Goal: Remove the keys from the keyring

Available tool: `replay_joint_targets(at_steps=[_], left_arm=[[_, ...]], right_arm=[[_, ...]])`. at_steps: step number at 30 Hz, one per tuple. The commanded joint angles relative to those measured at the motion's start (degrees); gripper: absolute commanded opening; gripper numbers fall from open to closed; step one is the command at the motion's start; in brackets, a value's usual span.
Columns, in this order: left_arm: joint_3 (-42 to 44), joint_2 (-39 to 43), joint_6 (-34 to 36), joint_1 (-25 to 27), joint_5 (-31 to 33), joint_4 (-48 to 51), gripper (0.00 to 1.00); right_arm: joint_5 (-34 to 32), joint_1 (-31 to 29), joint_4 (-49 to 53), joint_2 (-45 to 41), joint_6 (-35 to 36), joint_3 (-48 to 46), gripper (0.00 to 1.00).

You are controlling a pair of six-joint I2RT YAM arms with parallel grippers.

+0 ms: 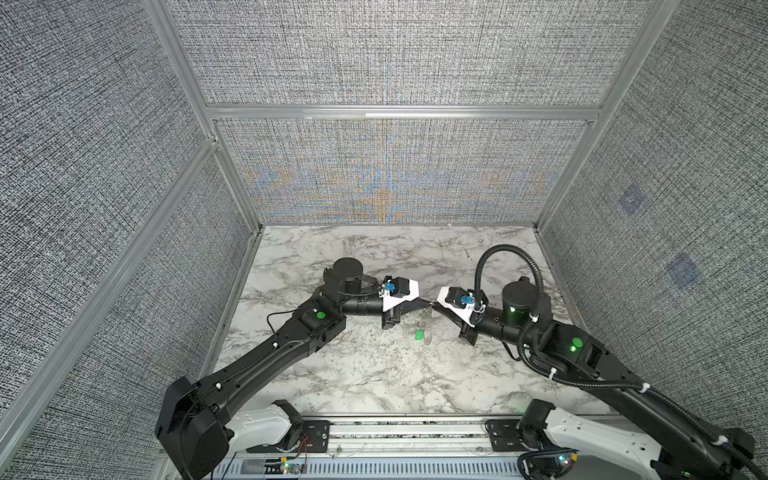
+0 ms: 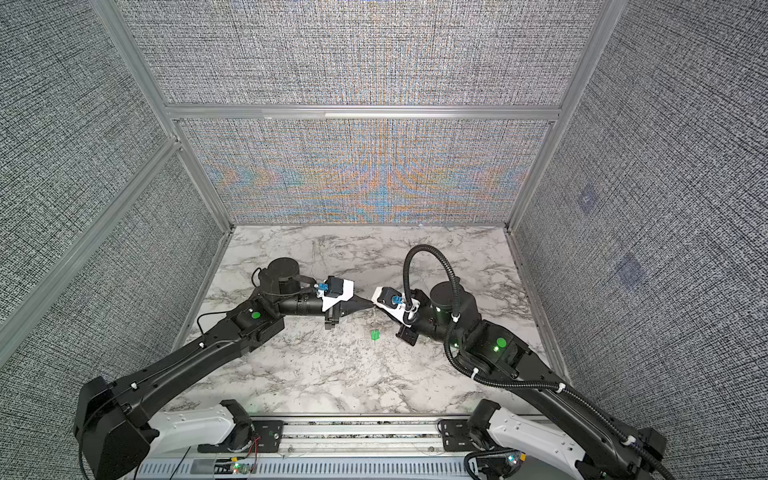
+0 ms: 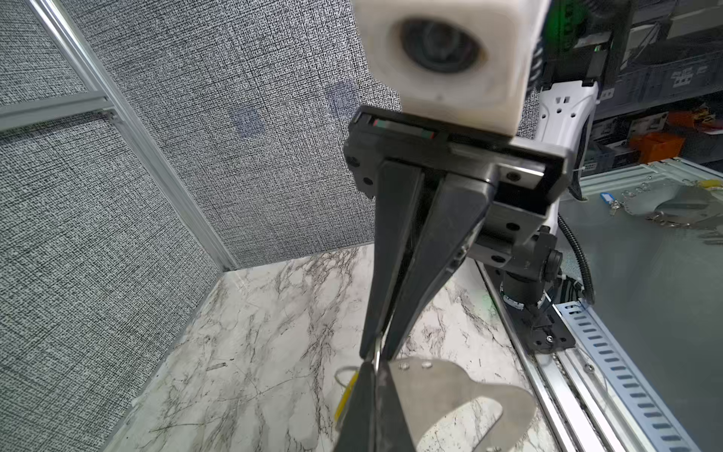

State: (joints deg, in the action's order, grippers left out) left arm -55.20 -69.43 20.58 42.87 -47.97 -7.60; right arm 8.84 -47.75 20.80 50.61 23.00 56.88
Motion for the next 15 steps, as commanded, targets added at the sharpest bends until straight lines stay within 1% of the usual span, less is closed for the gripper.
replay_joint_targets(at_steps=[1, 4, 5, 6, 8, 9, 10, 15], left_arm=[[-0.52, 0.17, 0.4, -0.07, -0.33, 0.8, 0.0], [-1.08, 0.18, 1.93, -0.05, 0.97, 2.94, 0.0], [-1.57, 0.2, 2.93, -0.07, 2.08, 4.13, 0.04], [-2.27, 0.46, 4.41, -0.06, 3.64, 5.68, 0.2], [-3.76, 0.85, 7.4, -0.07, 5.96, 9.1, 0.27], [-4.48, 1.11, 8.77, -0.07, 7.27, 10.61, 0.33], [-5.15, 1.34, 10.37, -0.06, 8.43, 11.97, 0.35], [-9.91, 1.15, 18.03, 0.66, 12.55, 20.91, 0.35]], right_arm=[[1.09, 0.19, -1.32, 0.02, -0.28, -0.06, 0.01], [1.18, 0.32, -0.78, 0.17, -0.67, 0.21, 0.0], [1.18, 0.29, -0.42, 0.18, -0.84, 0.31, 0.0], [1.11, 0.44, 0.2, 0.33, -1.03, 0.63, 0.0], [0.66, 0.55, 1.83, 0.84, -1.28, 1.18, 0.0], [0.35, 0.61, 2.63, 1.1, -1.38, 1.5, 0.0], [-0.07, 0.62, 3.29, 1.31, -1.74, 1.76, 0.0], [-0.58, 0.88, 4.77, 2.46, -2.64, 2.68, 0.0]])
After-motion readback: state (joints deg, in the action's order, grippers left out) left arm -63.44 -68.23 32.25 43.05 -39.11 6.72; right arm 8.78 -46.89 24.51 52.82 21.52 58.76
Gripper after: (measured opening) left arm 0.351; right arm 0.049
